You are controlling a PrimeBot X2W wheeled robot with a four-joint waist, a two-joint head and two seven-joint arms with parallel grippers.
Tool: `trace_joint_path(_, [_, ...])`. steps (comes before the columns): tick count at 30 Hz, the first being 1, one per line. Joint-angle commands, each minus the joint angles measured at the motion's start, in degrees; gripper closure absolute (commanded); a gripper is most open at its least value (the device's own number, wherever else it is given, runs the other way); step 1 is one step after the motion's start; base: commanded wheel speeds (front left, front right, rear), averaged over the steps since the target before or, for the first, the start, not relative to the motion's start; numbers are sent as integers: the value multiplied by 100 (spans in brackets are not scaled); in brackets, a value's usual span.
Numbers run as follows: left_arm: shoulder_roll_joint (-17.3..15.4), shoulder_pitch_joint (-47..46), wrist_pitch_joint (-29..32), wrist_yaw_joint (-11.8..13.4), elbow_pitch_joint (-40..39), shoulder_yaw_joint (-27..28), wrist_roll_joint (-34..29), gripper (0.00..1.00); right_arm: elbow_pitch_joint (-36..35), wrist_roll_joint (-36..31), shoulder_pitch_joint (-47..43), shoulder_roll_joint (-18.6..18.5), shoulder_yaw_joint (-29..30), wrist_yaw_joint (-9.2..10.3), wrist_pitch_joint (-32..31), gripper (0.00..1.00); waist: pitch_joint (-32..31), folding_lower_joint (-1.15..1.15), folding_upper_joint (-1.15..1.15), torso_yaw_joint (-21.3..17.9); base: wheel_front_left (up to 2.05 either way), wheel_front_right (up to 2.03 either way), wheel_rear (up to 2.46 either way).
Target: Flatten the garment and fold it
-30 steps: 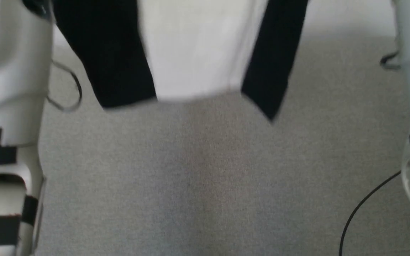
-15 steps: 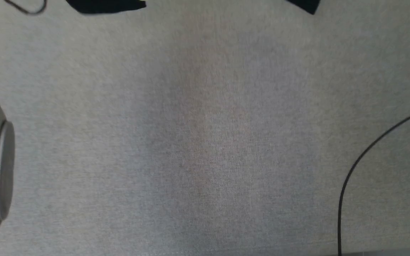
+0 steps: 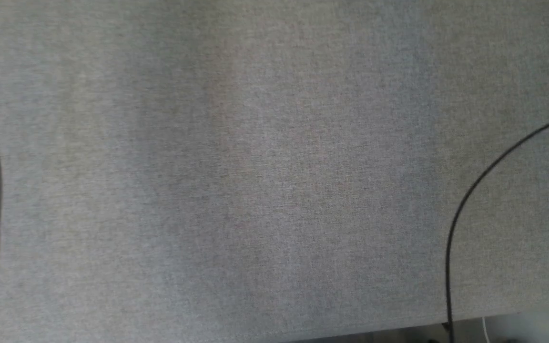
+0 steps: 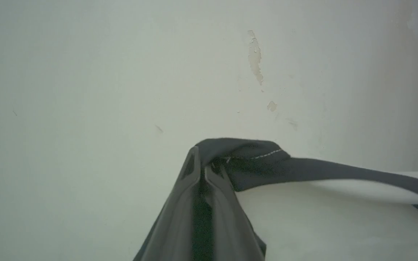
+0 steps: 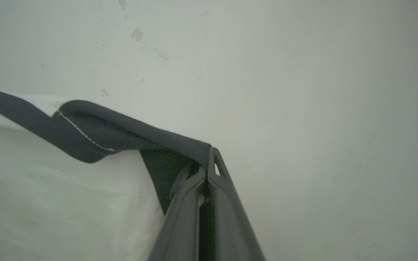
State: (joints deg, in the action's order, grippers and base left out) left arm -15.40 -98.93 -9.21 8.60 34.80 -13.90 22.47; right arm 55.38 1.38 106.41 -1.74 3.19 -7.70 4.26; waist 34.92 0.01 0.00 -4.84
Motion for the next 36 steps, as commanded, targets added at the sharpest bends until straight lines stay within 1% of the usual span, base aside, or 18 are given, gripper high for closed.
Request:
trace_joint_path(1, [-94, -198, -69, 13, -29, 90, -40, 100, 2, -60, 129, -114, 77, 21, 48, 100, 209, -1, 0, -97, 0, 0, 0])
trace_joint_path(3, [-59, -339, -174, -9, -77, 105, -19, 100, -16, -187, 278, -114, 190, 21, 216, 100, 358, -1, 0, -88, 0, 0, 0])
trace_joint_path(4, [-66, -446, -275, -13, -122, 129, -22, 100, -20, -415, 378, -114, 282, 21, 328, 100, 516, -1, 0, -74, 0, 0, 0])
trace_joint_path(5, [-74, -476, -315, -29, -137, 128, -29, 100, -22, -506, 413, -114, 321, 21, 365, 100, 596, -1, 0, -55, 0, 0, 0])
trace_joint_path(6, [-74, -476, -315, -29, -137, 128, -29, 100, -22, -506, 413, -114, 321, 21, 365, 100, 596, -1, 0, -55, 0, 0, 0])
trace_joint_path(10, [-101, -537, -394, -137, -146, 94, -30, 100, -30, -827, 510, -114, 454, 21, 358, 100, 998, -1, 0, 43, 0, 0, 0])
trace_joint_path(15, [-128, -438, -466, -233, -94, 124, 40, 100, -44, -1018, 517, -114, 421, 21, 319, 100, 1483, -1, 0, 142, 0, 0, 0])
trace_joint_path(18, [-137, -393, -504, -327, -91, 161, 107, 100, -68, -1032, 487, -114, 328, 21, 351, 100, 1635, -1, 0, 194, 0, 0, 0])
trace_joint_path(21, [-176, -234, -528, -484, -83, 153, 158, 100, -70, -900, 400, -114, 144, 21, 412, 100, 1664, -1, 0, 235, 0, 0, 0])
trace_joint_path(23, [-199, -78, -512, -645, -68, 114, 229, 100, -73, -772, 297, -114, -63, 21, 432, 100, 1641, -1, 0, 254, 0, 0, 0])
trace_joint_path(27, [-325, 312, -266, -989, -191, -98, 268, 100, -179, -463, -13, -114, -489, 21, 393, 100, 1507, -1, 0, 282, 0, 0, 0])
trace_joint_path(30, [-446, 710, -29, -1161, -475, -196, 352, 100, -372, -205, -360, -114, -818, 21, 298, 100, 1351, -1, 0, 269, 0, 0, 0])
trace_joint_path(33, [-566, 1186, 228, -1240, -935, -227, 500, 100, -722, 113, -768, -114, -1068, 21, 163, 100, 1211, -1, 0, 249, 0, 0, 0])
trace_joint_path(36, [-673, 1758, 457, -1202, -1505, -192, 666, 100, -1224, 402, -1273, -115, -1259, 21, -32, 100, 1047, -1, 0, 235, 0, 0, 0])
